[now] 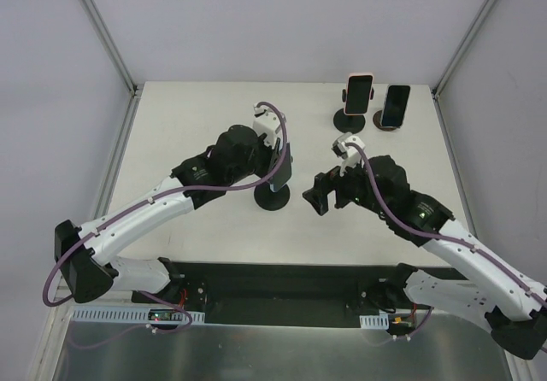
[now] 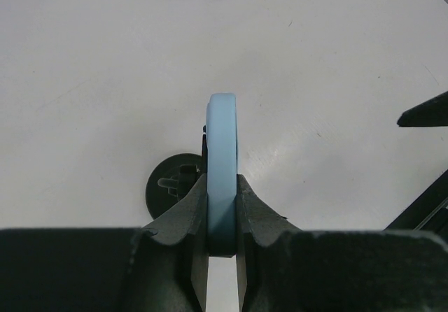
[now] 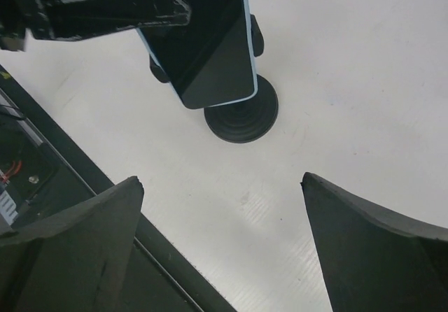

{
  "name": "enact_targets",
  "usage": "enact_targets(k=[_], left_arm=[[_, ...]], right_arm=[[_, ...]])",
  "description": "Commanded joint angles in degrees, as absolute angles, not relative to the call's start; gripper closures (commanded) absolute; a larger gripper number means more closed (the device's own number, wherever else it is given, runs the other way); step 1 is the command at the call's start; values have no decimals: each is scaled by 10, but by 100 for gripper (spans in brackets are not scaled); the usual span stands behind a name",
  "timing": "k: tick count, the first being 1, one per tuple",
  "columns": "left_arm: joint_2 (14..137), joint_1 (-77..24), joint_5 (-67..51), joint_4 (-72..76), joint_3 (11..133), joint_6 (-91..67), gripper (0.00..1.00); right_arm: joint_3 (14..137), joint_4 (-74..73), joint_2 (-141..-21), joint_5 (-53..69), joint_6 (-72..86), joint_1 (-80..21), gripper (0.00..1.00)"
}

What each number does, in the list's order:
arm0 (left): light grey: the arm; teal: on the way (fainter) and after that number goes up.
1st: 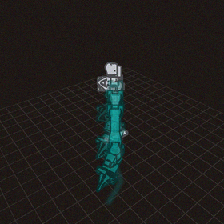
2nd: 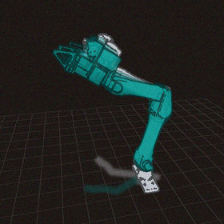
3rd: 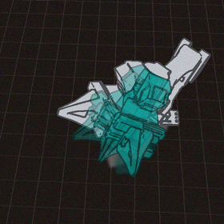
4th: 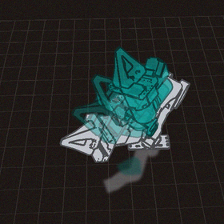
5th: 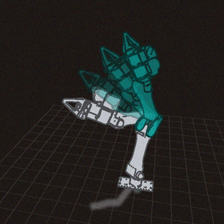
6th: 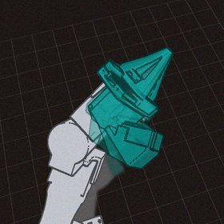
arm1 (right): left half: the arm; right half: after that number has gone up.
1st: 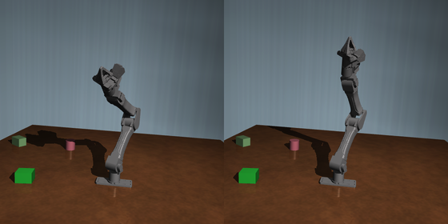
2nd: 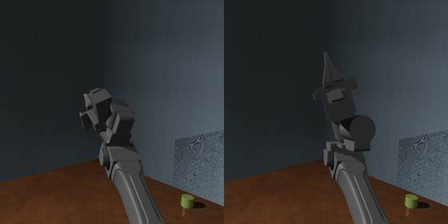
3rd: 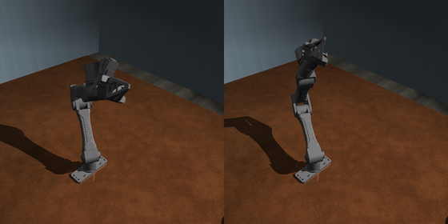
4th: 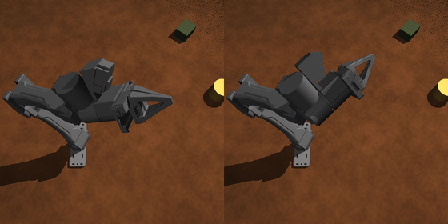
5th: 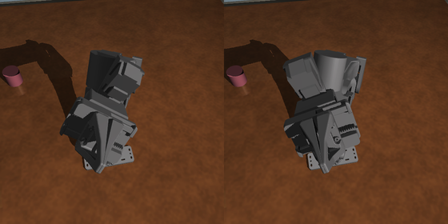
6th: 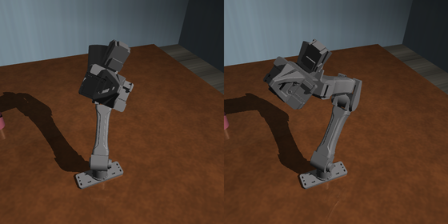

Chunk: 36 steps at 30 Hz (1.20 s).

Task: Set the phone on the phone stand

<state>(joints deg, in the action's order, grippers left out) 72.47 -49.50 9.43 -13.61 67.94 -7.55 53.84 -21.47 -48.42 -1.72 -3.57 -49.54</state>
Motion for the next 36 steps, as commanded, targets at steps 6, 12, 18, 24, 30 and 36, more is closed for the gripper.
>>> enact_targets(k=[6,12,18,24,30,36], left_arm=[[699,-480,91,-197,662,-69,91],[657,-475,59,-197,654,-91,45],[573,-455,28,-210,650,-112,21],[474,-405,17,-214,616,-122,19],[441,-384,10,-214,599,-117,19],[435,-381,3,-214,584,-120,19]], right_arm=[[584,-165,-576,97,-112,-442,0],[607,-151,-620,172,-133,-423,3],[661,-149,-667,184,-106,-425,3],[697,-129,-703,123,-96,-445,3],[728,-118,-747,79,-119,-477,4],[751,-123,-779,56,-141,-491,3]])
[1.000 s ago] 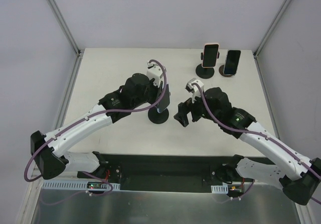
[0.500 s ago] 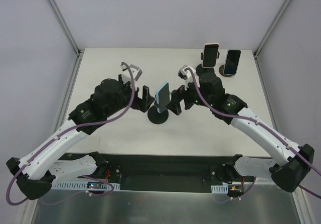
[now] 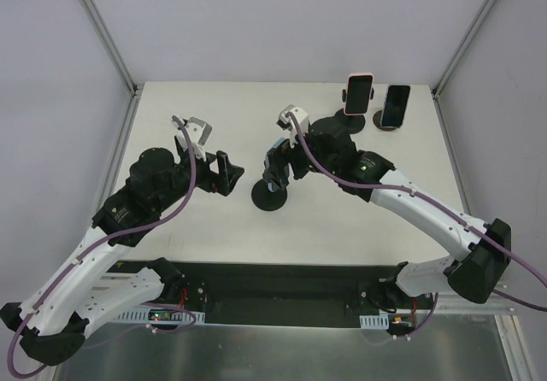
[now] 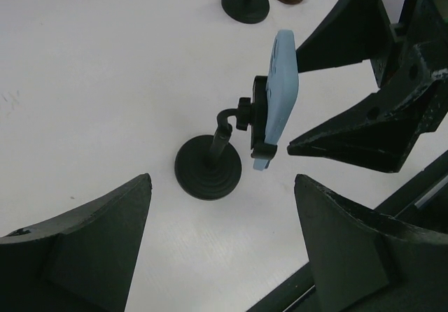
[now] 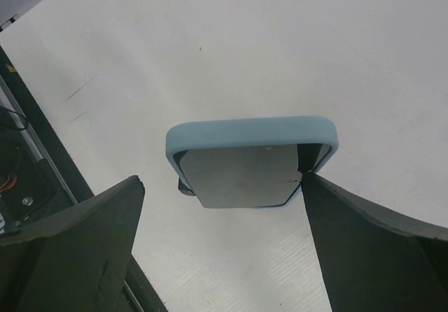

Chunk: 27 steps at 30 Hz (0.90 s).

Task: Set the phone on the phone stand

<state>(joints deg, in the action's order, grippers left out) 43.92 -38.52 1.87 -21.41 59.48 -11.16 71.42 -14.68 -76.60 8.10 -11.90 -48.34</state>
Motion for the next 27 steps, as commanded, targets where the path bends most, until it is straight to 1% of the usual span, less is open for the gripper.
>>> enact_targets(k=[1,7,12,17,22,27], left_arm=[[435,-380,4,-214,584,-120,19],[451,-375,3,-209,609,-106,19],[469,-373,1,-205,642,-92,19],[489,-371,-19,-186,661,-83,19],[517,-366,-29,-168,677,-71,20],[534,-356,-40,-158,678,-62,20]], right_arm=[[755,-125,-783,48,-141,-494,3],[764,-126,-807,-46,-150,-519,3],[765,-137,-804,-49,-167,-519,3],[760,-139,-796,-5,-192,-509,4],[778,-149,-824,68,-215,-490,3],[787,-153,-832,95,-220,-472,3]])
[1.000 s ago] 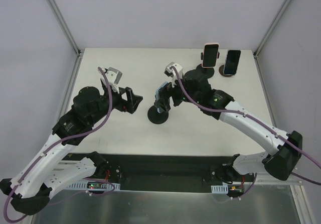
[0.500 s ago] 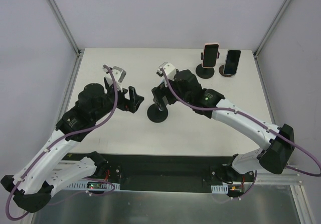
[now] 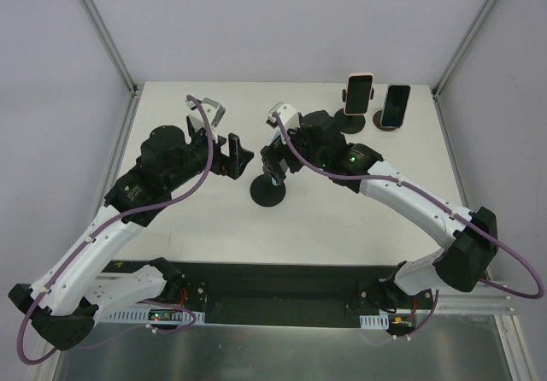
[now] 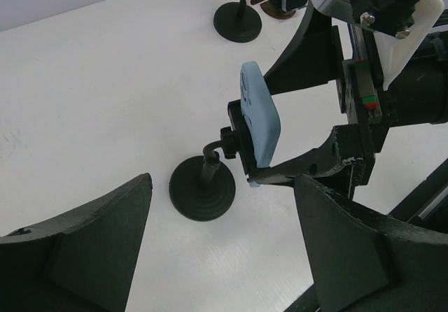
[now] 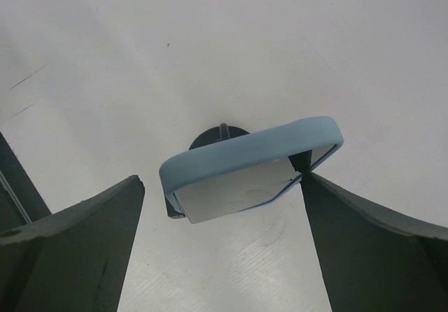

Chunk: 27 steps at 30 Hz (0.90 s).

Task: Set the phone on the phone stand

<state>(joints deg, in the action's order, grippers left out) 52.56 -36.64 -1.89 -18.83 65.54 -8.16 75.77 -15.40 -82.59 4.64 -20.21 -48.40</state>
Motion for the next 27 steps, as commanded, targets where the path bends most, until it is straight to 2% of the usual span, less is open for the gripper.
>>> enact_targets(k=[1,8,15,27], left_arm=[[535,-355,-43,-156,677,-60,20],[542,-330,-68,-139,652,-60,20],[540,-311,-107,-119,618,-48,20],[510,-292,-108,-97,577,-28,21]], right_arm=[[792,-158,-832,94,-220,-466,3],[778,-171,-799,104,-230,-455,3],[799,-177,-826,200,-248,-425,3],[848,-183,-882,230,-261,-417,3]])
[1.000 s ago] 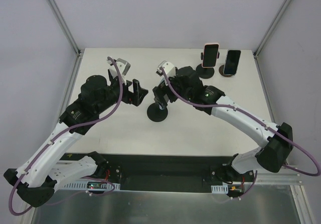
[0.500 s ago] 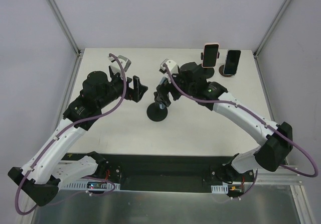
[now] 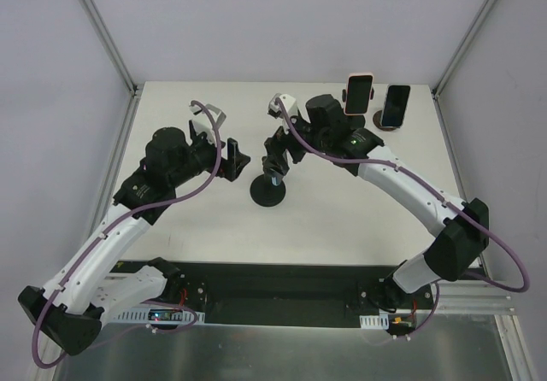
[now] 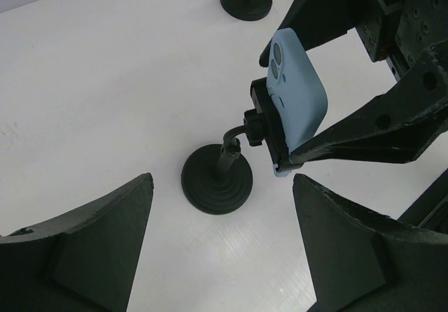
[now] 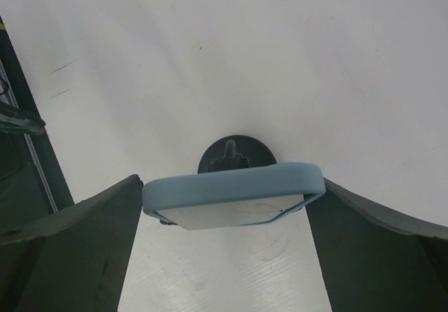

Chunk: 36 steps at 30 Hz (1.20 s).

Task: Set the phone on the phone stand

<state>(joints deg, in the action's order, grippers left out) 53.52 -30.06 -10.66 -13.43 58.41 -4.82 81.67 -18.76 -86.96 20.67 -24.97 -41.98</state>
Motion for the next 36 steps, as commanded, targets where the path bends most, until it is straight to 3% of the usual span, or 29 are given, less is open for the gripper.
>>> enact_targets(k=[1,3,6,10,13,18,24,30,36], left_arm=[[507,-291,-102,-94,575,-27,21],[500,-288,-96,-89,570,-29,22],[495,-286,-72,-84,563,-28,23],[490,-283,-63,-83,558,-30,23],[484,-281,-55,-79,555,-32,23],[486,-277,-54,-80,555,-35,24],[476,-275,-40,-79,552,-42,25],[475,-271,-47,-79,551,-48,27],[485,-259,-67,-78,554,-59,28]], right_arm=[[848,-181,-884,229,-261,-417,3],[843,-171,-886,215,-257,-417,2],[825,-150,-878,198,-250,-417,11],[809,-121,-875,171,-229,-417,52],[821,-121,-888,135,-204,-417,73],[838,-105,-898,54,-162,-417,99],[866,-90,-922,-173,-104,-409,99],[976,-140,-990,-336,-65,-385,99],[1134,-220,-1085,-409,-16,-357,99]])
